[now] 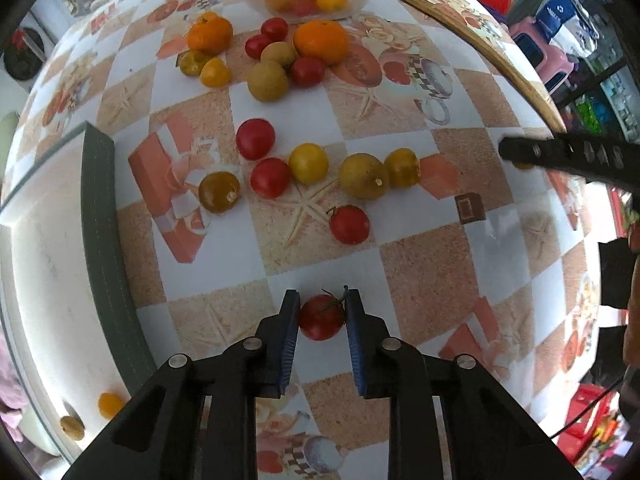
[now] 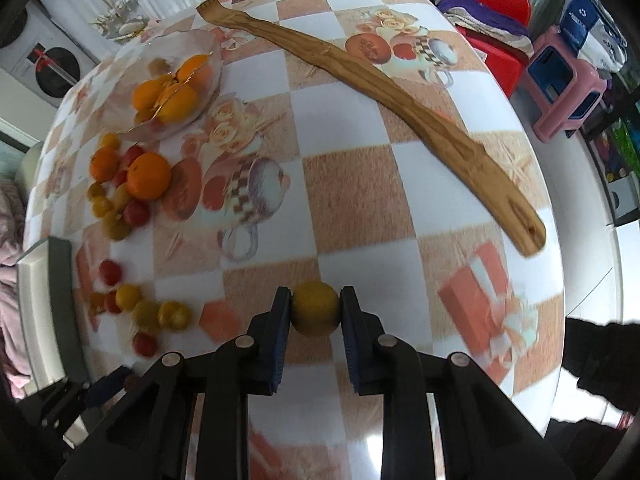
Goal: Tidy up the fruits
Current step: 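Grasp a red tomato with left gripper while right gripper grasps a yellow fruit, then carry both fruits over the white tray and open both grippers to release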
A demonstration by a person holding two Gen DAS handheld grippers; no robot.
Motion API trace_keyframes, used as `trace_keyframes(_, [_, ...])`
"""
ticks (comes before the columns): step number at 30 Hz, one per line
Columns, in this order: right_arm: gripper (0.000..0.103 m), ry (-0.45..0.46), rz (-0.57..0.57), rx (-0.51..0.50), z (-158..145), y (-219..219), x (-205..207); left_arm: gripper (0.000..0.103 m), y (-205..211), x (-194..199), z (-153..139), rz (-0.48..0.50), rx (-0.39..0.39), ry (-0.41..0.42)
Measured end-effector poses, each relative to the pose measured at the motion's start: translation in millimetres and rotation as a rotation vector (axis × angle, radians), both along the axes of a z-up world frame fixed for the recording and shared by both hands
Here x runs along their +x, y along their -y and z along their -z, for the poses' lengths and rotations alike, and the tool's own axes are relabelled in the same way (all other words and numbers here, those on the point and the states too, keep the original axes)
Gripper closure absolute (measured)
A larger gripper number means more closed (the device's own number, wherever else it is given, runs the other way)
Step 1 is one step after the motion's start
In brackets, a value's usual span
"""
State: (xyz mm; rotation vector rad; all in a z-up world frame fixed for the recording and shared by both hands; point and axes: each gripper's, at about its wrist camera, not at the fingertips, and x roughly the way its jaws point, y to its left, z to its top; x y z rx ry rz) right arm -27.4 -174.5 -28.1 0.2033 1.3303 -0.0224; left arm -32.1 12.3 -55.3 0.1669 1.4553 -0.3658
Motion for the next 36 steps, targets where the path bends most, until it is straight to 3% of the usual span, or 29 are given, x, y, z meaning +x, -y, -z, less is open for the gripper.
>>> trace_keyframes(9, [0.076,-0.037,0.004,0.055,-5,-23,-57,0.079,-30,-13,-23,0.014,-0.019,0.014])
trace_keyframes(15, [0.076,-0.055,-0.040,0.063,-9,-55,-73,0.078,-64,-15,-41,-0.019,-0.022,0.046])
trace_keyframes(24, [0.076,-0.050,-0.155,0.073,-24,-123,-65,0.078,-142,-10,-57,-0.153,-0.002,0.097])
trace_keyframes(36, [0.076,-0.015,-0.337,0.097,-39,-245,-30,0.078,-236,12,-45,-0.291,0.074,0.122])
